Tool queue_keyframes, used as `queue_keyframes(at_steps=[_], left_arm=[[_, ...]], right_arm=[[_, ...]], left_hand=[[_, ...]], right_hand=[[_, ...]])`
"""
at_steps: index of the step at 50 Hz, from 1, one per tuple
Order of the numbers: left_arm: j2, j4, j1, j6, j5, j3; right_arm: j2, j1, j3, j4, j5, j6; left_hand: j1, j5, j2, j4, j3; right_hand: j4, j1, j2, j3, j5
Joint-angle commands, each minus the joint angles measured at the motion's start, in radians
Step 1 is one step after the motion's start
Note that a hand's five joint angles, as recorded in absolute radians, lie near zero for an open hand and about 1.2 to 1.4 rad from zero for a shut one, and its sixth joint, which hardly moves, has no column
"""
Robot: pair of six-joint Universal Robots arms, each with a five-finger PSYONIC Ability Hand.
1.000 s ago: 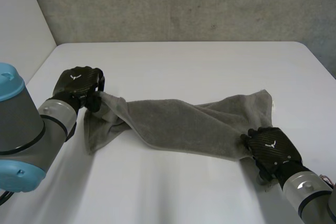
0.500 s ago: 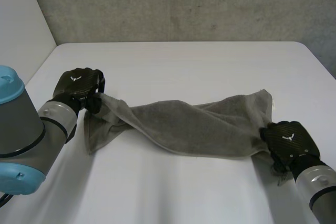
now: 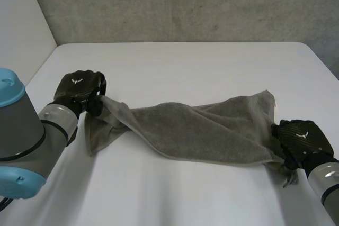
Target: Fold the towel.
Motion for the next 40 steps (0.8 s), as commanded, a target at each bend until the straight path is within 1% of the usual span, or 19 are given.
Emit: queue_keyframes(at_steps=[1, 2, 3, 4, 6, 15, 17, 18, 20, 22, 23, 25, 26, 28, 29, 31, 34, 36, 40], left_arm=[[-0.002, 0.002, -0.005, 0.000, 0.000, -0.004], [-0.002, 0.001, -0.007, 0.000, 0.000, -0.004], [0.000, 0.001, -0.007, 0.002, -0.002, -0.004], [0.000, 0.001, -0.007, 0.002, -0.002, -0.004], [0.003, -0.001, -0.009, 0.002, 0.000, -0.004], [0.087, -0.008, -0.009, 0.002, -0.002, 0.005], [0.162, -0.010, -0.002, -0.002, 0.000, 0.016], [0.162, -0.010, -0.002, -0.002, 0.000, 0.016], [0.243, -0.013, 0.005, -0.002, 0.002, 0.037], [0.282, -0.021, 0.007, -0.002, 0.002, 0.054], [0.282, -0.021, 0.007, -0.002, 0.002, 0.054], [0.346, -0.068, 0.008, 0.000, 0.002, 0.093], [0.347, -0.068, 0.008, 0.000, 0.002, 0.093], [0.371, -0.132, 0.008, 0.000, 0.002, 0.145], [0.371, -0.133, 0.008, 0.000, 0.002, 0.145], [0.357, -0.200, 0.016, 0.005, 0.005, 0.191], [0.331, -0.234, 0.024, 0.008, 0.005, 0.205], [0.208, -0.271, 0.034, 0.052, 0.005, 0.215], [0.078, -0.278, 0.033, 0.143, 0.000, 0.232]], right_arm=[[0.026, 0.004, -0.003, 0.002, 0.007, 0.000], [0.026, 0.003, -0.008, 0.004, 0.005, 0.000], [0.026, 0.003, -0.008, 0.004, 0.005, 0.000], [0.026, 0.004, -0.015, 0.007, 0.004, -0.001], [0.024, 0.004, -0.026, 0.019, -0.007, -0.001], [0.004, -0.057, -0.190, 0.248, -0.171, 0.051], [-0.072, -0.079, -0.358, 0.400, -0.260, 0.130], [-0.072, -0.079, -0.359, 0.401, -0.260, 0.131], [-0.156, -0.089, -0.530, 0.494, -0.302, 0.164], [-0.181, -0.096, -0.616, 0.542, -0.308, 0.167], [-0.181, -0.096, -0.617, 0.542, -0.308, 0.167], [-0.198, -0.096, -0.786, 0.647, -0.320, 0.164], [-0.198, -0.096, -0.787, 0.648, -0.320, 0.164], [-0.171, -0.120, -0.917, 0.761, -0.328, 0.148], [-0.170, -0.120, -0.918, 0.761, -0.328, 0.147], [-0.071, -0.128, -0.995, 0.856, -0.320, 0.051], [-0.017, -0.113, -1.016, 0.906, -0.311, -0.027], [0.079, -0.062, -1.028, 0.987, -0.299, -0.185], [0.199, -0.024, -1.033, 1.031, -0.253, -0.305]], left_hand=[[0.024, -0.243, -0.085, -0.113, -0.142], [0.024, -0.243, -0.085, -0.113, -0.142], [0.024, -0.243, -0.085, -0.113, -0.142], [0.024, -0.243, -0.085, -0.113, -0.142], [0.024, -0.243, -0.085, -0.113, -0.142], [0.024, -0.243, -0.085, -0.113, -0.142], [0.024, -0.243, -0.085, -0.113, -0.142], [0.024, -0.243, -0.085, -0.113, -0.142], [0.024, -0.243, -0.085, -0.113, -0.142], [0.024, -0.243, -0.085, -0.113, -0.142], [0.024, -0.243, -0.085, -0.113, -0.142], [0.024, -0.243, -0.085, -0.113, -0.142], [0.024, -0.243, -0.085, -0.113, -0.142], [0.024, -0.243, -0.085, -0.113, -0.142], [0.024, -0.243, -0.085, -0.113, -0.142], [0.024, -0.243, -0.085, -0.113, -0.142], [0.024, -0.243, -0.085, -0.113, -0.142], [0.024, -0.243, -0.085, -0.113, -0.142], [0.024, -0.243, -0.085, -0.113, -0.142]], right_hand=[[0.188, 0.190, 0.181, 0.184, 0.217], [0.509, 0.512, 0.502, 0.505, 0.539], [0.512, 0.515, 0.506, 0.508, 0.542], [0.829, 0.832, 0.822, 0.825, 0.859], [0.921, 0.924, 0.915, 0.917, 0.951], [0.922, 0.925, 0.916, 0.918, 0.952], [0.922, 0.925, 0.916, 0.918, 0.952], [0.922, 0.925, 0.916, 0.918, 0.952], [0.922, 0.925, 0.916, 0.918, 0.952], [0.922, 0.925, 0.916, 0.918, 0.952], [0.922, 0.925, 0.916, 0.918, 0.952], [0.922, 0.925, 0.916, 0.918, 0.952], [0.922, 0.925, 0.916, 0.918, 0.952], [0.922, 0.925, 0.916, 0.918, 0.952], [0.922, 0.925, 0.916, 0.918, 0.952], [0.922, 0.925, 0.916, 0.918, 0.952], [0.922, 0.925, 0.916, 0.918, 0.952], [0.922, 0.925, 0.916, 0.918, 0.952], [0.922, 0.925, 0.916, 0.918, 0.952]])
